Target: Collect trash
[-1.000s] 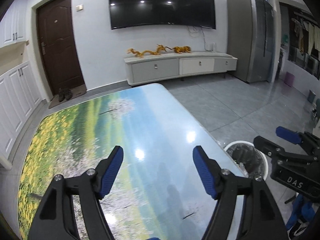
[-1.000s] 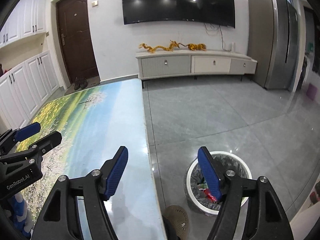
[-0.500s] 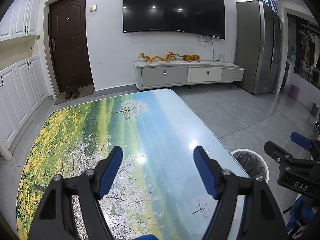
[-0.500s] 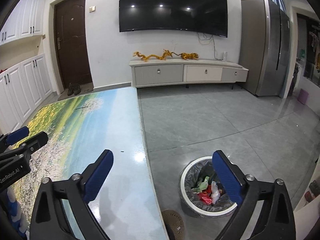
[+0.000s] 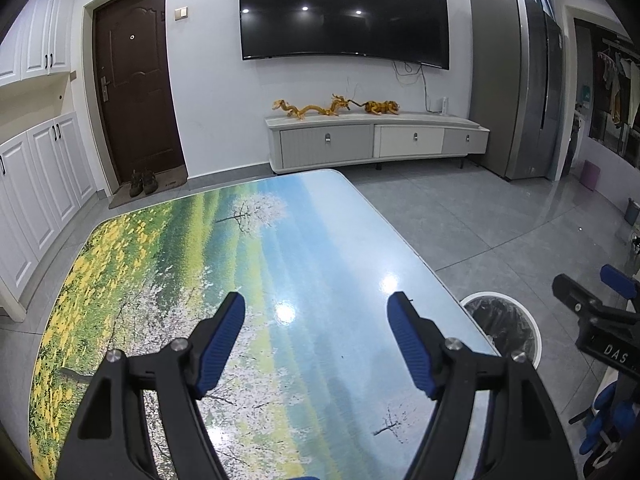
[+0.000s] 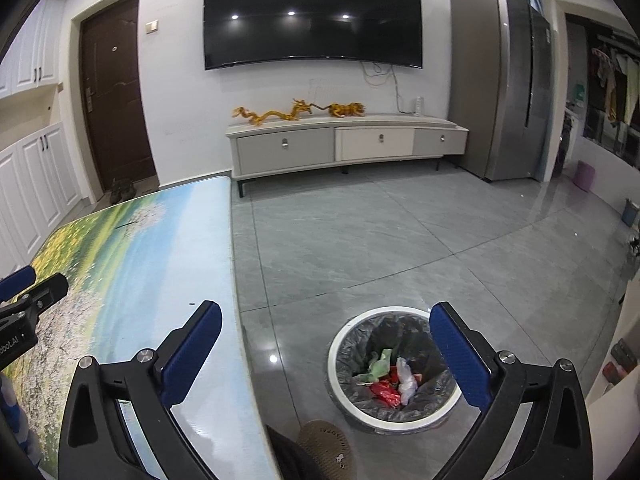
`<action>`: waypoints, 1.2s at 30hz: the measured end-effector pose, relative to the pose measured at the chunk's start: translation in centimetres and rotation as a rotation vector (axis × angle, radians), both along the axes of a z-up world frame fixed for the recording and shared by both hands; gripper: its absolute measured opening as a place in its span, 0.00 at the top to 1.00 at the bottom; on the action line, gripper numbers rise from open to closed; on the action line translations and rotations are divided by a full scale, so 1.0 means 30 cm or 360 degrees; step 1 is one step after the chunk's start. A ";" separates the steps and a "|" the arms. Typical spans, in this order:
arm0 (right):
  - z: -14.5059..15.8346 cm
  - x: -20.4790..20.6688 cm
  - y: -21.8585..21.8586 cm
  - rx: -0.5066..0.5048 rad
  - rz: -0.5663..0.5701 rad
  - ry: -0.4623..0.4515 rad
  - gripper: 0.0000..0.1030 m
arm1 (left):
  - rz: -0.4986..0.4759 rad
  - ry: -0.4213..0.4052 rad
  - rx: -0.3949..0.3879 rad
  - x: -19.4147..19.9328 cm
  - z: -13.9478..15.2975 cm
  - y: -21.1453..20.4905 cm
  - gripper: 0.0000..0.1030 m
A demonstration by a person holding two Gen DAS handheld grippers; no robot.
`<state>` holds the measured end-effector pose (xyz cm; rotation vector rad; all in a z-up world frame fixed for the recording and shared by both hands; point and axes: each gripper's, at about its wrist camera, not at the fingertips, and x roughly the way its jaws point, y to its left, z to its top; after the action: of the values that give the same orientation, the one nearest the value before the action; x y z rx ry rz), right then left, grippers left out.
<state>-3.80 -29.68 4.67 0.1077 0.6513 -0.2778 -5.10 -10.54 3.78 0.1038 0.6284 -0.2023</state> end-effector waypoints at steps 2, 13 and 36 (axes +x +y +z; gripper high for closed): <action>-0.003 -0.001 -0.016 -0.0004 -0.0019 0.0002 0.01 | -0.0002 0.0011 -0.0004 0.005 -0.009 -0.002 0.29; -0.025 0.006 -0.055 -0.0013 -0.0051 0.0009 0.01 | -0.0059 0.0047 0.0012 0.012 -0.030 -0.058 0.26; -0.052 0.000 -0.091 0.0007 -0.0098 0.0030 0.01 | -0.0129 0.0058 0.0032 -0.002 -0.040 -0.102 0.26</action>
<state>-3.80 -32.40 3.12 0.1297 0.6679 -0.3367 -5.16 -13.61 2.60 0.1456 0.6632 -0.2767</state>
